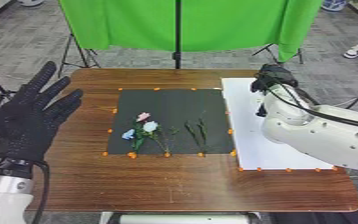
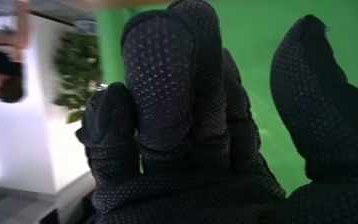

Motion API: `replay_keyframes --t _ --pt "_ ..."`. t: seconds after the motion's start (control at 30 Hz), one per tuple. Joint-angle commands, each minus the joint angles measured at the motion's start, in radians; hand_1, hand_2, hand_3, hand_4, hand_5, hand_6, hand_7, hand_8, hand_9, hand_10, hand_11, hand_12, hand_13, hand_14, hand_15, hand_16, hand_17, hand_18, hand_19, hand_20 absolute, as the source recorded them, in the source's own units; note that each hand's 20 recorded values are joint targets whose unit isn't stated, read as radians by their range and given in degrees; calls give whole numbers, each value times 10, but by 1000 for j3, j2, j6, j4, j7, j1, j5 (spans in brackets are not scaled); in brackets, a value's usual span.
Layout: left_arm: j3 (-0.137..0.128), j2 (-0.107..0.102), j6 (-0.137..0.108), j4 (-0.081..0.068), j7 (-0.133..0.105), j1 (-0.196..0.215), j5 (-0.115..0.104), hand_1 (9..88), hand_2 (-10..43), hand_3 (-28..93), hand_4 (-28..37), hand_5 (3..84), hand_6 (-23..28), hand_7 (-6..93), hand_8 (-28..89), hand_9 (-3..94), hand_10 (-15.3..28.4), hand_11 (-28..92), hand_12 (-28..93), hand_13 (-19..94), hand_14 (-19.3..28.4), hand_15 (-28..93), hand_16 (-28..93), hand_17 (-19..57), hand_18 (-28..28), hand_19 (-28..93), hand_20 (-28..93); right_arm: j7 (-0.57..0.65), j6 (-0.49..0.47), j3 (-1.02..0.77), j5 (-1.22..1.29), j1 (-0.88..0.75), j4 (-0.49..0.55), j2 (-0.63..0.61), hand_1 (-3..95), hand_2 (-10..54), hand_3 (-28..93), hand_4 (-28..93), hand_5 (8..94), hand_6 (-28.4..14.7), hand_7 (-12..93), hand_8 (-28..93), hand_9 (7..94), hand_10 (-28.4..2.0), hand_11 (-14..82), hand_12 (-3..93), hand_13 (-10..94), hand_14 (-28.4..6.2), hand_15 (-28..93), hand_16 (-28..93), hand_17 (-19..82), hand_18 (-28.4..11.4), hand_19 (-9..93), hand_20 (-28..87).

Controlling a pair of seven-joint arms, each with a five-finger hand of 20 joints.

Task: Arrange flowers

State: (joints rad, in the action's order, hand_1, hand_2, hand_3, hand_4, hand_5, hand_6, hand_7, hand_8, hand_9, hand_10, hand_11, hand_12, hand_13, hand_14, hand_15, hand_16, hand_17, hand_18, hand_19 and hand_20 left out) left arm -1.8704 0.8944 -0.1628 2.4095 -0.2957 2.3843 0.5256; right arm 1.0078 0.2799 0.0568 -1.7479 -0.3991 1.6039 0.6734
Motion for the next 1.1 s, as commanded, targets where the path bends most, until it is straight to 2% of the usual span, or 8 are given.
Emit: replay_keyframes --t 0.03,0.23,0.33,0.57,0.77,0.93,0.97,1.1 --pt "13 18 -9 0 3 4 2 199 64 753 -282 237 29 154 -111 187 140 154 135 146 229 287 -6 -146 284 465 120 -3 -19 -31 31 -68 -32 -23 387 -95 747 -283 510 8 127 -116 803 -110 269 168 807 -61 591 180 464 -190 932 291" --pt "20 18 -9 -3 -1 1 0 198 65 754 -282 237 28 155 -111 187 141 154 136 146 229 289 -8 -146 284 466 118 -22 -15 -14 35 -88 -47 -4 387 -95 742 -283 510 22 133 -118 799 -109 270 167 800 -62 593 179 459 -191 932 284" --pt "31 22 -20 -7 -2 -1 -8 199 64 754 -282 237 28 154 -112 187 140 154 136 146 229 290 -8 -146 284 466 117 -24 -30 -19 31 -96 -58 18 387 -95 741 -283 509 28 136 -121 798 -110 269 167 798 -62 592 178 456 -191 932 278" --pt "29 20 -18 -7 -15 11 -8 201 65 754 -282 237 28 155 -112 187 140 155 136 146 228 288 -8 -147 284 467 115 -23 -37 -22 27 -103 -80 38 379 -95 743 -283 496 31 136 -124 793 -112 266 165 795 -62 593 176 457 -190 932 269" --pt "34 20 -15 -10 -12 3 -7 201 63 756 -282 237 28 155 -112 187 140 156 136 146 228 289 -8 -147 284 468 114 -43 -30 3 9 -97 -97 57 380 -95 743 -283 495 44 143 -127 790 -113 265 164 793 -62 594 175 456 -189 932 264" --pt "35 19 -12 -9 -24 11 -9 201 62 758 -282 237 28 156 -112 187 141 156 135 146 228 289 -8 -147 284 468 114 -22 6 40 -28 -100 -120 84 420 -95 737 -283 631 56 148 -134 837 -94 234 161 805 -54 575 171 462 -181 932 234" --pt "36 20 -12 -10 -17 6 -8 201 62 758 -282 237 28 156 -112 187 141 156 135 146 228 289 -8 -147 284 468 114 -21 10 44 -41 -104 -122 83 439 -95 719 -283 660 55 147 -134 852 -83 207 191 808 -52 569 173 466 -178 932 223" --pt "34 21 -13 -8 -22 11 -8 201 62 757 -282 237 28 155 -112 187 141 157 135 146 228 289 -8 -147 284 468 113 -14 60 86 -82 -99 -143 90 527 -95 635 -283 782 49 158 -28 914 -51 94 275 841 -38 519 186 483 -166 932 187"
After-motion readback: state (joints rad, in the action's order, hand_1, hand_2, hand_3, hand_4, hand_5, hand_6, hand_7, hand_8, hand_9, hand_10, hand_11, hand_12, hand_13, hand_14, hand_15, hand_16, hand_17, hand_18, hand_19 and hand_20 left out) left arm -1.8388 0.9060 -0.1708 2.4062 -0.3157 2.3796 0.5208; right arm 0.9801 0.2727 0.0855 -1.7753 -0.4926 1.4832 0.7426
